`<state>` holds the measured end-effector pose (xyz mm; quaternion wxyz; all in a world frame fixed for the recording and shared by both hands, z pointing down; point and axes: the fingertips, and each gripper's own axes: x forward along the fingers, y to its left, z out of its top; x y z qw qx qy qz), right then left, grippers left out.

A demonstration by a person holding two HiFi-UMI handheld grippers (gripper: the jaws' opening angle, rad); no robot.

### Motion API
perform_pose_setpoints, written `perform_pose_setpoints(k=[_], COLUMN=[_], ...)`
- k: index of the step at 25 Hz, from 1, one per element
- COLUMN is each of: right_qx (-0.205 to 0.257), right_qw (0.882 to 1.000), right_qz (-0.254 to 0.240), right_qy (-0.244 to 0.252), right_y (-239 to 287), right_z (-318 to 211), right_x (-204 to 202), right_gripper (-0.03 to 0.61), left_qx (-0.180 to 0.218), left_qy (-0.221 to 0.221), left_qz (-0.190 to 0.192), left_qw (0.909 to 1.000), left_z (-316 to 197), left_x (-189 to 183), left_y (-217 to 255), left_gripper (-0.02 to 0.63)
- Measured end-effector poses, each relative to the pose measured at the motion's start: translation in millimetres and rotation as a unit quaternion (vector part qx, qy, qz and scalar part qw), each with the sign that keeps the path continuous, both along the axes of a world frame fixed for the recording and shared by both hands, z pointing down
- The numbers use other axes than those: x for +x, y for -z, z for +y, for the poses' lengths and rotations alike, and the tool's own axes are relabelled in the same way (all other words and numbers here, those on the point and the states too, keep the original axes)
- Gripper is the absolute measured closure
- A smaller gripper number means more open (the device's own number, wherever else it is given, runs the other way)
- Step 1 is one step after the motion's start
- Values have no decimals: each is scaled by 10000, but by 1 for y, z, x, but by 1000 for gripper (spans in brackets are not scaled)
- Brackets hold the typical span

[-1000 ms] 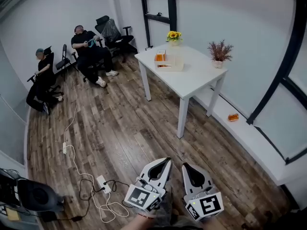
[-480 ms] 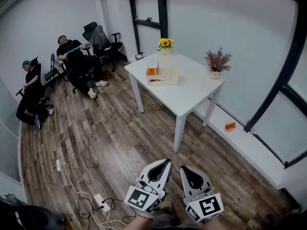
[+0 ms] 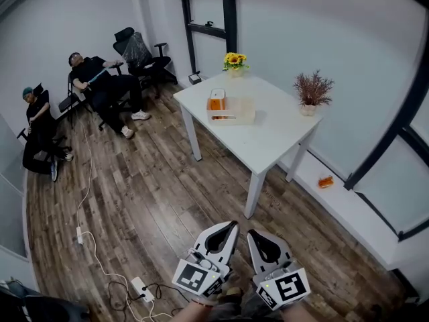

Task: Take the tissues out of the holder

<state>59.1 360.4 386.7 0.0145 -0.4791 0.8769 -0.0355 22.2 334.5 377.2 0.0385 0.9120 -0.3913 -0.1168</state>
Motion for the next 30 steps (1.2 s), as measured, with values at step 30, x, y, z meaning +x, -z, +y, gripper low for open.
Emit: perform_pose_setpoints(k=[30], right_qx=[-124], right_qw=[9985], right_qz=[88], right_qy=[520], right_y=[-10], right_z=[-249], right_x=[-4], right_gripper=[574], left_qx=[-230], left_qy=[386], left_qz=[-85], left_qw=[9990], left_z=[-236], left_x=[-7], left_y=[-15], left_gripper=[606])
